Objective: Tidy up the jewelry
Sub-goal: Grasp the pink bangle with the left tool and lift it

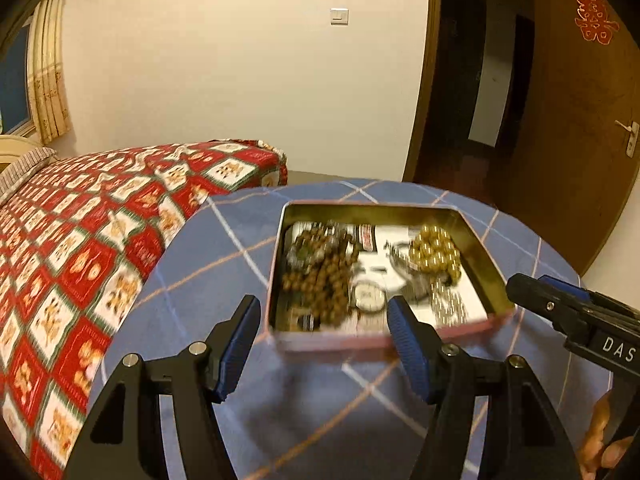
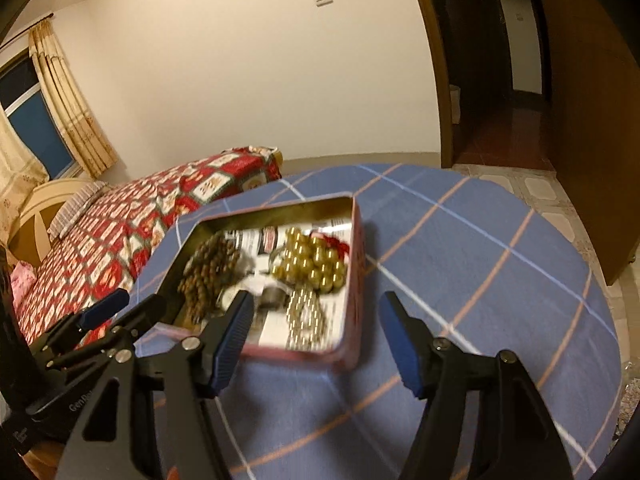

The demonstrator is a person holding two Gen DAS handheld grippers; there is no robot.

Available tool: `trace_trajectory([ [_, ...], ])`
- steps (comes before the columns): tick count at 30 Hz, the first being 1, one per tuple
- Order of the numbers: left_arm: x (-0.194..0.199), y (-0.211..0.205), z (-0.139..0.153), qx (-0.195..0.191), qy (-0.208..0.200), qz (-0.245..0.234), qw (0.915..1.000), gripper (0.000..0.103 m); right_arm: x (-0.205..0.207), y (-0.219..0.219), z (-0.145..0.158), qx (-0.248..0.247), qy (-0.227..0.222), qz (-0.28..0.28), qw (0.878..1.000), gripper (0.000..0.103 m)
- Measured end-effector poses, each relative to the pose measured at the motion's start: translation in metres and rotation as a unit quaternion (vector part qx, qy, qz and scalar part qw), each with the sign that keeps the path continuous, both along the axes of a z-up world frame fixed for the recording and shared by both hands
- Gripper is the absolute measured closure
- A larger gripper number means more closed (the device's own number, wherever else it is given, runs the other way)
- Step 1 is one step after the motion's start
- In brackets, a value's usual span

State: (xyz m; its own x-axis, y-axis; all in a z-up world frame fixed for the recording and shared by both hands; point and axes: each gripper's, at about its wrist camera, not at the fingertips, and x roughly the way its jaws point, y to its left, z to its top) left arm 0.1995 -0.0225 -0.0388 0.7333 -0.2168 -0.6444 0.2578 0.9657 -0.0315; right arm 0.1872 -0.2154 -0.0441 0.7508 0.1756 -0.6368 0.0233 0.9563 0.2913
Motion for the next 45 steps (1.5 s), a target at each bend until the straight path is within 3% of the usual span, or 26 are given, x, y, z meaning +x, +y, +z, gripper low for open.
trace_trajectory([
  [7, -0.043, 0.015, -0.01, 0.002, 0.02, -0.002, 0.9998, 0.037, -0.031, 0.01, -0.008, -0.015, 0.018, 0.018, 1.0, 0.043],
  [13, -0.069, 0.025, -0.032, 0.0, 0.063, -0.002, 0.998, 0.037, -0.058, 0.014, -0.014, -0.01, 0.027, 0.02, 0.999, 0.043],
  [18, -0.077, 0.013, -0.049, 0.042, 0.09, -0.015, 0.995, 0.037, -0.076, 0.021, -0.018, -0.016, 0.03, 0.03, 0.999, 0.043],
  [26, -0.094, 0.0, -0.046, 0.077, 0.096, -0.045, 0.9914, 0.044, -0.096, 0.018, -0.008, -0.011, 0.017, 0.022, 1.0, 0.043],
  [29, -0.102, 0.002, -0.037, 0.043, 0.091, -0.056, 0.9933, 0.044, -0.099, 0.015, -0.007, -0.008, 0.014, 0.018, 1.0, 0.043],
  [31, -0.104, 0.0, -0.036, 0.052, 0.086, -0.061, 0.993, 0.044, -0.101, 0.013, -0.008, -0.005, 0.015, 0.016, 1.0, 0.043],
  [32, -0.104, -0.003, -0.038, 0.068, 0.085, -0.062, 0.9921, 0.045, -0.102, 0.013, -0.008, -0.002, 0.016, 0.016, 1.0, 0.043],
  [35, -0.101, -0.01, -0.053, 0.083, 0.116, -0.078, 0.9867, 0.068, -0.103, 0.012, -0.008, 0.005, 0.017, 0.016, 1.0, 0.043],
  [39, -0.101, -0.017, -0.058, 0.086, 0.114, -0.084, 0.9862, 0.07, -0.107, 0.009, -0.005, 0.007, 0.011, 0.012, 1.0, 0.043],
  [43, -0.093, -0.02, -0.06, 0.063, 0.111, -0.094, 0.9874, 0.073, -0.108, 0.007, -0.006, 0.017, 0.013, 0.01, 1.0, 0.043],
  [45, -0.096, -0.023, -0.061, 0.052, 0.106, -0.108, 0.9871, 0.093, -0.109, 0.008, -0.006, 0.021, 0.013, 0.01, 1.0, 0.043],
])
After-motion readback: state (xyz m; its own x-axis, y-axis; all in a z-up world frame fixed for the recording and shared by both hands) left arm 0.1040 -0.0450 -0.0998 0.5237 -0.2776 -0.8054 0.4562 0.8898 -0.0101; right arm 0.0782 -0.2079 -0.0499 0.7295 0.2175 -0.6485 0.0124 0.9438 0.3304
